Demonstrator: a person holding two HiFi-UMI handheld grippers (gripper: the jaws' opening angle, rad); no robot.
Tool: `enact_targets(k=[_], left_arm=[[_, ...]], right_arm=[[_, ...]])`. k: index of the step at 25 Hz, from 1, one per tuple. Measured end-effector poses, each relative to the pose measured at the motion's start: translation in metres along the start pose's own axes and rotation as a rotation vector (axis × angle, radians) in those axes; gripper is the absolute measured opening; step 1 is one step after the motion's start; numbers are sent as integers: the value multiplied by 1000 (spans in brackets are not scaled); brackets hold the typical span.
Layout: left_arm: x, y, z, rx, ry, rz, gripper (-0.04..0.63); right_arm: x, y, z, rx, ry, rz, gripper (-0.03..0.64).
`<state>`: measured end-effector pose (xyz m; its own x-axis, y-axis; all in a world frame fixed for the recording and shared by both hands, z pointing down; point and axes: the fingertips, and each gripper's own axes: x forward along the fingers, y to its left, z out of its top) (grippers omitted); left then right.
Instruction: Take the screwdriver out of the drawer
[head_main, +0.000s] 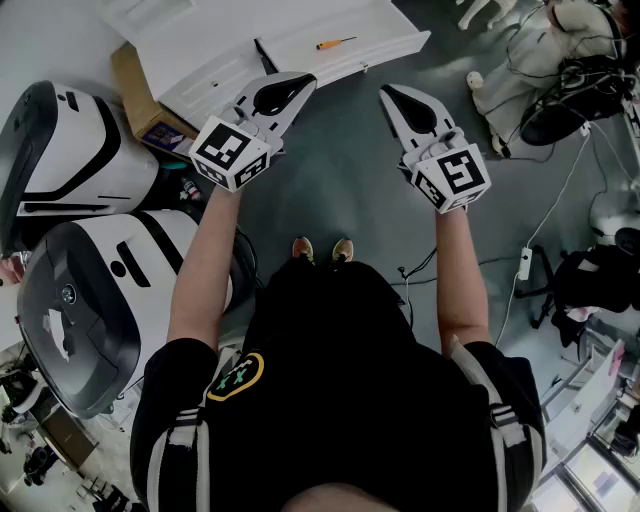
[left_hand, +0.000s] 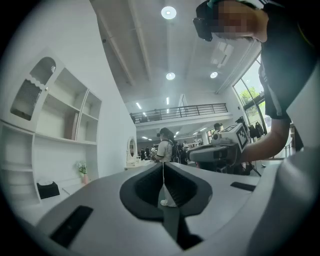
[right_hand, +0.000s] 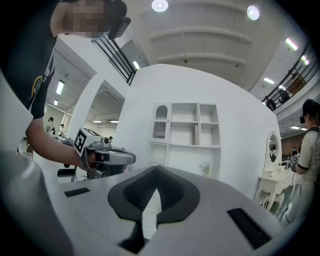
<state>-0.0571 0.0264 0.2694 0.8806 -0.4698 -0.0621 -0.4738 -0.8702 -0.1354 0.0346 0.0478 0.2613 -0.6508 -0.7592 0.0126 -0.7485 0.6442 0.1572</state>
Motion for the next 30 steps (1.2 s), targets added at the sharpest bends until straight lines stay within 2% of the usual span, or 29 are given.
enact_targets(k=[18,30], left_arm=[[-2,-2,1,0,0,-4,21],[-6,-2,1,3,1,-2,21]], right_arm=[[-3,-2,-3,0,-8,-16,22],[-5,1,-4,2,-11,-5,122]])
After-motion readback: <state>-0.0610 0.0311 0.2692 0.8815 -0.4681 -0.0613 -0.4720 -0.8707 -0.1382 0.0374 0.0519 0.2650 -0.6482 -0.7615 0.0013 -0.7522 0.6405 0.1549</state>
